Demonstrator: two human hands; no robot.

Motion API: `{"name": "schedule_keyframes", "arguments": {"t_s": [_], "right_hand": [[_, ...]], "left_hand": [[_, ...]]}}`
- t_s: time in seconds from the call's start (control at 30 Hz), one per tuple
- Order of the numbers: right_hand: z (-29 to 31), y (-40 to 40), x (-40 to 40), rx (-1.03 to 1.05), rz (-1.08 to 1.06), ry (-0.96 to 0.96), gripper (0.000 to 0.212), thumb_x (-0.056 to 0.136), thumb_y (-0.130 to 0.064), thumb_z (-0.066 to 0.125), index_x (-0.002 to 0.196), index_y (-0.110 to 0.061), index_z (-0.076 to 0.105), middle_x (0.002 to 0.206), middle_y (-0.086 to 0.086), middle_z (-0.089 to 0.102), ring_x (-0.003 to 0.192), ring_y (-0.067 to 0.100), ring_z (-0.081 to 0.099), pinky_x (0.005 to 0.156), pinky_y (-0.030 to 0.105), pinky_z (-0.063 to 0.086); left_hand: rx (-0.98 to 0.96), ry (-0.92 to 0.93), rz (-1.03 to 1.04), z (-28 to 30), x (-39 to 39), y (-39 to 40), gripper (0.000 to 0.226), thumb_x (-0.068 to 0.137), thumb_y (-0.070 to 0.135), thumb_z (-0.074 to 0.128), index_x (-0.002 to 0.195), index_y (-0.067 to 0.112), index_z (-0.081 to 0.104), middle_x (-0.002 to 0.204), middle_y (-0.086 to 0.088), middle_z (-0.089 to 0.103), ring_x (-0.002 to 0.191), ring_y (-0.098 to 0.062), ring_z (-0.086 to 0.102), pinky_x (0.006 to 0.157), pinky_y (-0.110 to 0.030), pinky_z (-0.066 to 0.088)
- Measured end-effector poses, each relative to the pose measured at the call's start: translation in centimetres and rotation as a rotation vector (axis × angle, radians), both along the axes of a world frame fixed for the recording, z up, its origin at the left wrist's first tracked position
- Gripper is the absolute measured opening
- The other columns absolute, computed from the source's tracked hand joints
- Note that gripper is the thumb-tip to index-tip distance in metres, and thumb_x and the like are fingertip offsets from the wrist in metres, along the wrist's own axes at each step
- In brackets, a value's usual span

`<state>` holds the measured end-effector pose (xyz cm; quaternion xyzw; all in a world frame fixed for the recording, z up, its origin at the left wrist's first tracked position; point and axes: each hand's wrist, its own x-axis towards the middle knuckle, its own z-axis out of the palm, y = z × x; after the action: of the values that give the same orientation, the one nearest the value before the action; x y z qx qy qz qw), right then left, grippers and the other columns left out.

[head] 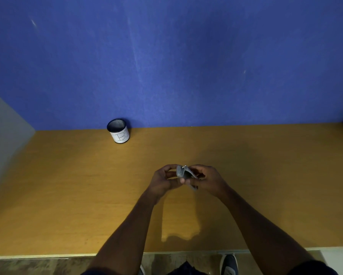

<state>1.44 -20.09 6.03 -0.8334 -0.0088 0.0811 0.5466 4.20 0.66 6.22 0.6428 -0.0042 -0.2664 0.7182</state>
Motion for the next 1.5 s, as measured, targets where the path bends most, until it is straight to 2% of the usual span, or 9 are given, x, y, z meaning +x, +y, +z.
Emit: {"name": "schedule_keyframes", "arguments": {"t_s": [0.23, 0.4, 0.57, 0.8, 0.9, 1.03, 1.13, 1.3, 1.5], "right_hand": [[0.1, -0.5, 0.3, 0.058, 0.022, 0.004, 0.037, 0.073, -0.032, 0.086, 0.107, -0.041, 0.074, 0.106, -0.009, 0.078, 0.097, 0.009, 0.074, 0.082, 0.024, 0.060], [-0.2, -0.6, 0.7, 0.018, 0.009, -0.025, 0.040, 0.076, -0.020, 0.087, 0.113, -0.027, 0.073, 0.103, -0.009, 0.077, 0.093, 0.005, 0.073, 0.077, 0.020, 0.058], [-0.4, 0.0, 0.6, -0.086, -0.036, -0.118, 0.042, 0.072, -0.026, 0.089, 0.110, -0.020, 0.073, 0.100, -0.014, 0.074, 0.092, -0.002, 0.069, 0.076, 0.016, 0.054], [-1.4, 0.9, -0.2, -0.309, -0.044, -0.399, 0.045, 0.068, -0.028, 0.088, 0.106, -0.016, 0.067, 0.110, -0.003, 0.067, 0.105, 0.018, 0.060, 0.086, 0.037, 0.054], [-1.8, 0.8, -0.5, -0.371, -0.030, -0.464, 0.047, 0.069, -0.038, 0.078, 0.107, -0.013, 0.067, 0.114, 0.000, 0.067, 0.107, 0.022, 0.060, 0.086, 0.038, 0.055], [-2.0, 0.5, -0.7, -0.353, 0.019, -0.436, 0.057, 0.070, -0.049, 0.081, 0.112, -0.014, 0.067, 0.118, -0.001, 0.066, 0.110, 0.013, 0.058, 0.091, 0.026, 0.050], [-1.7, 0.4, -0.7, -0.214, -0.081, -0.322, 0.036, 0.082, -0.046, 0.076, 0.110, -0.026, 0.068, 0.109, -0.012, 0.068, 0.100, 0.000, 0.062, 0.081, 0.019, 0.052], [-0.9, 0.3, 0.6, -0.163, -0.163, -0.228, 0.014, 0.096, -0.027, 0.066, 0.105, -0.024, 0.077, 0.090, -0.019, 0.072, 0.085, -0.008, 0.068, 0.069, 0.013, 0.050], [-0.2, -0.2, 1.5, -0.039, -0.117, -0.108, 0.009, 0.092, -0.019, 0.072, 0.098, -0.017, 0.079, 0.088, -0.008, 0.077, 0.080, -0.001, 0.069, 0.073, 0.020, 0.053]], "left_hand": [[0.037, -0.034, 0.008, 0.4, 0.2, -0.3, 0.048, 0.077, -0.002, 0.082, 0.122, 0.005, 0.067, 0.111, -0.021, 0.074, 0.097, -0.023, 0.071, 0.081, -0.033, 0.063], [0.022, -0.057, 0.010, 0.6, 0.2, -0.5, 0.050, 0.079, -0.006, 0.078, 0.126, 0.001, 0.063, 0.119, -0.026, 0.070, 0.097, -0.020, 0.071, 0.074, -0.026, 0.061], [-0.079, 0.054, 0.003, 0.5, 0.1, -0.6, 0.050, 0.088, -0.006, 0.070, 0.135, 0.006, 0.059, 0.128, -0.023, 0.067, 0.111, -0.029, 0.068, 0.100, -0.045, 0.056], [-0.156, 0.165, 0.024, 0.3, 0.4, -0.5, 0.044, 0.097, -0.009, 0.052, 0.138, 0.005, 0.056, 0.131, -0.021, 0.065, 0.115, -0.032, 0.065, 0.093, -0.044, 0.060], [-0.055, 0.124, 0.049, 0.4, 0.1, -1.0, 0.038, 0.099, -0.006, 0.052, 0.136, 0.000, 0.056, 0.130, -0.022, 0.066, 0.110, -0.033, 0.066, 0.096, -0.051, 0.057], [0.083, 0.017, 0.098, 0.3, 0.0, -1.5, 0.031, 0.097, -0.010, 0.050, 0.126, -0.006, 0.062, 0.119, -0.025, 0.070, 0.089, -0.022, 0.070, 0.071, -0.029, 0.062], [0.205, -0.081, 0.123, -0.1, 0.2, -1.6, 0.028, 0.094, -0.015, 0.051, 0.119, -0.010, 0.063, 0.114, -0.028, 0.070, 0.088, -0.025, 0.069, 0.066, -0.026, 0.061], [0.397, -0.305, 0.033, -0.2, 0.4, -1.7, 0.015, 0.094, -0.002, 0.060, 0.105, 0.003, 0.069, 0.103, -0.018, 0.075, 0.096, -0.029, 0.072, 0.082, -0.051, 0.062], [0.483, -0.398, 0.026, 0.5, 0.5, -1.7, 0.010, 0.094, 0.009, 0.063, 0.099, 0.012, 0.072, 0.094, -0.004, 0.077, 0.088, -0.016, 0.074, 0.080, -0.049, 0.062]]}}
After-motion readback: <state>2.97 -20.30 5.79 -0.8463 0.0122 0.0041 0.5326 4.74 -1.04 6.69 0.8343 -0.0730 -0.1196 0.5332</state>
